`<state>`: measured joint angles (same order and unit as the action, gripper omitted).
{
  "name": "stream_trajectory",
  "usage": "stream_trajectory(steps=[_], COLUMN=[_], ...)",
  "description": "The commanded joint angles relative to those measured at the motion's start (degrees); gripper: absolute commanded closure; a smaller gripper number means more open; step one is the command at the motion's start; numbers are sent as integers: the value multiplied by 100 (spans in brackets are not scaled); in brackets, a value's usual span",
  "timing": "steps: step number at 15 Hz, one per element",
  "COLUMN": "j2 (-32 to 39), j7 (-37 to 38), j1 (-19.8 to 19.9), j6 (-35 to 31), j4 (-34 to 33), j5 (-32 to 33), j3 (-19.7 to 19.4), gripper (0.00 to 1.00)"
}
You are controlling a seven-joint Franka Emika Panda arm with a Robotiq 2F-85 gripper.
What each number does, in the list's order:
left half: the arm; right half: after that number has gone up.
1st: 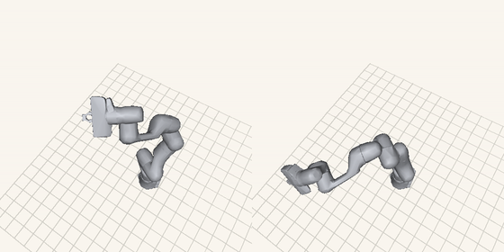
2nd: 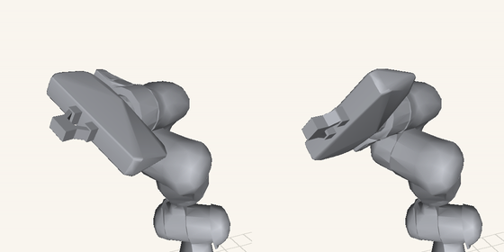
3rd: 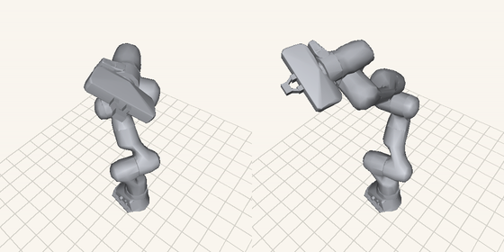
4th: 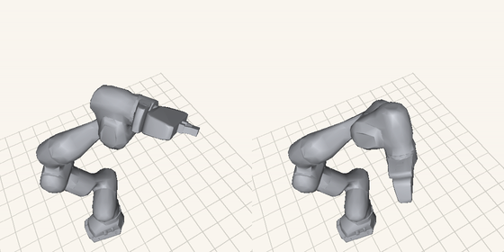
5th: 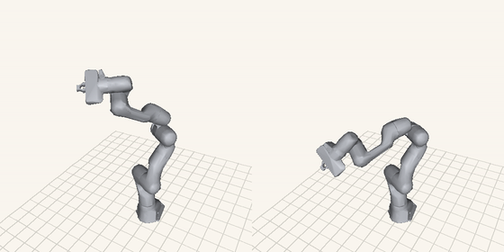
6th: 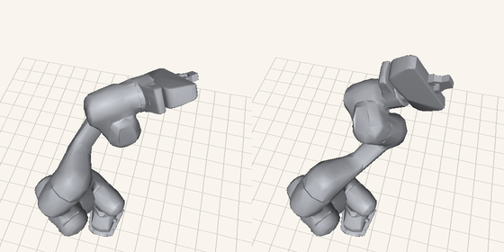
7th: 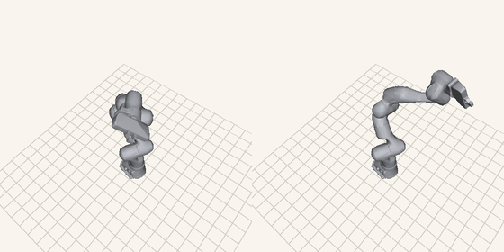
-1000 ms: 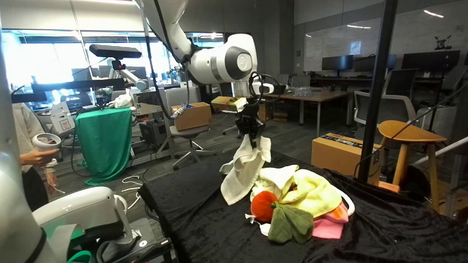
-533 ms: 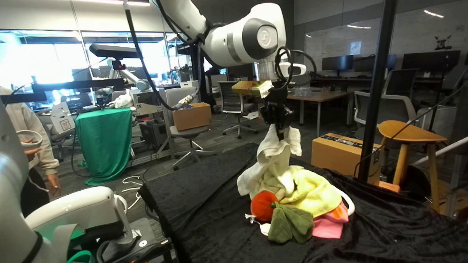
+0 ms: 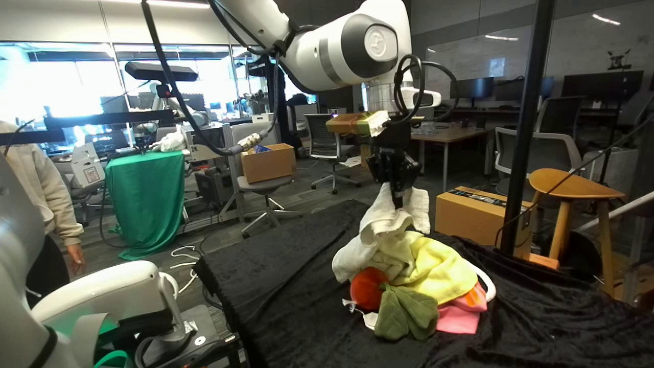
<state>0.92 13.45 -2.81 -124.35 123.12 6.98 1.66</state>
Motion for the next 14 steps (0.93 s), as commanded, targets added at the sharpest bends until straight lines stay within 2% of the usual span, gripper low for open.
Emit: stream_trajectory(steps=[1, 4, 7, 8, 10, 14], j2=[-53, 261, 507, 532, 609, 519], j7=[447, 940, 1074, 1076, 1109, 1124], j1=[59, 75, 52, 42, 21, 24], j6=[-162, -199, -126, -104, -96, -68], j4=[262, 157, 19, 2, -37, -9], j5=[614, 1037, 1052, 1026, 1029, 1110], j3=[-35, -62, -93, -98, -110, -146], gripper=[95, 96, 96, 59, 53, 22])
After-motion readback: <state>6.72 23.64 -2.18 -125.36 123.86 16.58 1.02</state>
